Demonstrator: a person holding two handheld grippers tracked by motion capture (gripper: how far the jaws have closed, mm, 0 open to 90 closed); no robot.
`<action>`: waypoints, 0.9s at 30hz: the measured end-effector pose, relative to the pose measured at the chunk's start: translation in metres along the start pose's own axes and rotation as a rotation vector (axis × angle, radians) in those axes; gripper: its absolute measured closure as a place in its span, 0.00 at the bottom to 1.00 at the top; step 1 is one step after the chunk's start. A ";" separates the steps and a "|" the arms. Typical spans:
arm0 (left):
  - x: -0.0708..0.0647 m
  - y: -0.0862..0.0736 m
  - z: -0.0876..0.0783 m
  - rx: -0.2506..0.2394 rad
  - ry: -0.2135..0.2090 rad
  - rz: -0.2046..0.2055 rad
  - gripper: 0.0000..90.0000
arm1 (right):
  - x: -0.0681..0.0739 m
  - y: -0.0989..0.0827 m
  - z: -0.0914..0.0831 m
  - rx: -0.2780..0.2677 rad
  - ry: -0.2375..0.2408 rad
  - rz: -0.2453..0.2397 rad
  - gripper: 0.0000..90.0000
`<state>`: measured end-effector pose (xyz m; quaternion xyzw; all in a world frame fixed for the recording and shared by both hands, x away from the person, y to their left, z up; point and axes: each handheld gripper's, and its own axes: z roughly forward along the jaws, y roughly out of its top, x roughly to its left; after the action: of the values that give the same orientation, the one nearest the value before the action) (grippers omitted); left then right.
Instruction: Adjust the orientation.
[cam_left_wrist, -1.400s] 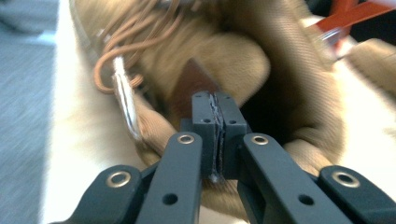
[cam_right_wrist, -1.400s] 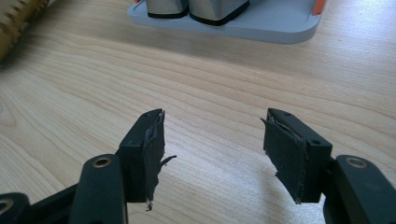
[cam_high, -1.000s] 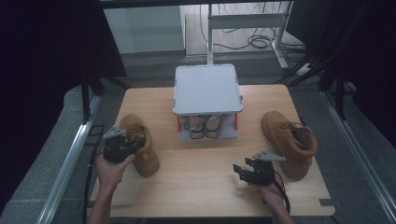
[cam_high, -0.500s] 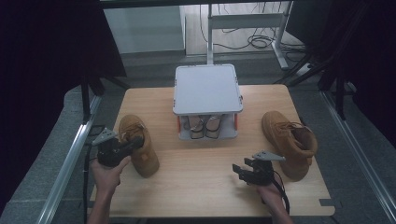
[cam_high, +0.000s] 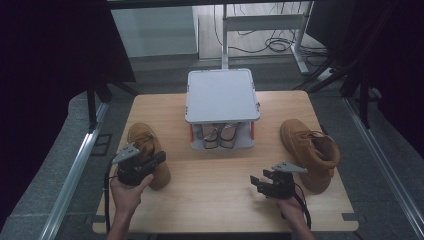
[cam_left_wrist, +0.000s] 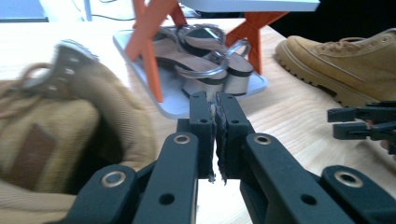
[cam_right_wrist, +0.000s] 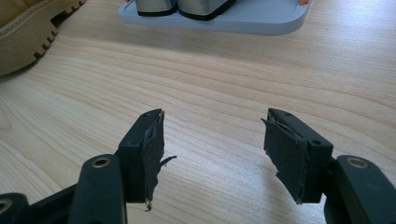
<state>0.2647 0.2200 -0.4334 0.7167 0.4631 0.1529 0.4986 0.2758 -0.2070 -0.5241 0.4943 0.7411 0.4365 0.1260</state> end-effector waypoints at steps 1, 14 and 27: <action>-0.002 -0.002 0.002 0.004 -0.002 0.002 0.96 | 0.000 0.000 0.000 0.000 -0.001 0.001 0.42; -0.004 -0.032 0.032 0.053 0.101 0.039 0.97 | 0.000 -0.002 0.002 0.002 -0.002 -0.001 0.42; 0.000 -0.039 0.041 0.027 0.145 0.036 0.99 | 0.000 -0.003 0.002 0.008 -0.003 -0.004 0.42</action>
<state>0.2725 0.1998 -0.4855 0.7186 0.4870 0.2074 0.4511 0.2754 -0.2058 -0.5274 0.4941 0.7437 0.4324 0.1258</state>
